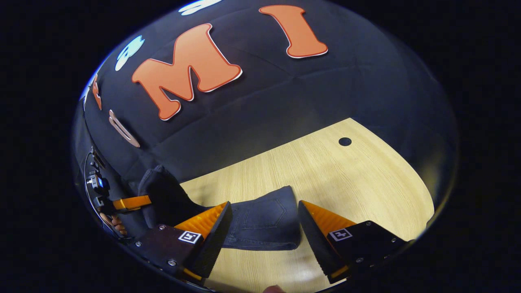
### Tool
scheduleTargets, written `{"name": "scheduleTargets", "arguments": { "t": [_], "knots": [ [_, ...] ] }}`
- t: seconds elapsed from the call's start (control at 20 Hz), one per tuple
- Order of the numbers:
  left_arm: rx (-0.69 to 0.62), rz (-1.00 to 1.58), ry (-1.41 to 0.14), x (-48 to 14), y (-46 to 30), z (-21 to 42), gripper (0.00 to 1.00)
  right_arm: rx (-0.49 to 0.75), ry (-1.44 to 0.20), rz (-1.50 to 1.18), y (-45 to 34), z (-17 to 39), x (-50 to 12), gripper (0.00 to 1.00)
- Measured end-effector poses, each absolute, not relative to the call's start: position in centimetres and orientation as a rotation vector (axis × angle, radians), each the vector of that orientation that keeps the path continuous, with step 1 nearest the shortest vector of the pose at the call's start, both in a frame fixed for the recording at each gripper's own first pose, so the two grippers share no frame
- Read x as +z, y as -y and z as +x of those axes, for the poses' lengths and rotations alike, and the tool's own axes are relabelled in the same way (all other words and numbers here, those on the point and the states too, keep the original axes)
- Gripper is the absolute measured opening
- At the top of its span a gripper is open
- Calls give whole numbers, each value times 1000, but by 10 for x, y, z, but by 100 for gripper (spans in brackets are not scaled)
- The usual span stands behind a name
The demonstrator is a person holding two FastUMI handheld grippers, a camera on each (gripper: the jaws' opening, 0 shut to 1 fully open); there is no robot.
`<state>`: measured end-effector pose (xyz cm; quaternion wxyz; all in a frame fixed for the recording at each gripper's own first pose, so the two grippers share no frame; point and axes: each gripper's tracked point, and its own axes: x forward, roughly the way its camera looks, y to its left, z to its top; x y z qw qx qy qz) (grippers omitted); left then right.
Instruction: Grasp the waist and the cuffs of the jeans and fold them to make the two legs overlap; first hold the waist and fold one-third of the jeans toward the cuffs, then hold the cuffs and fold the remaining one-third in the same direction to finish folding.
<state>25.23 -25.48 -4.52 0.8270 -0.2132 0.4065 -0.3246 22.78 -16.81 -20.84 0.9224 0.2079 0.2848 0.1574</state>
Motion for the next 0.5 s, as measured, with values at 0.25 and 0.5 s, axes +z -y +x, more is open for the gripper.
{"name": "scheduleTargets", "arguments": {
  "t": [0.25,0.5],
  "knots": [
    [-783,-364,-900,-45,335,232,4,316,-580,433,190,230,-214,98],
    [-817,-237,-952,-64,401,211,4,311,-574,439,210,235,-216,98]
  ]
}}
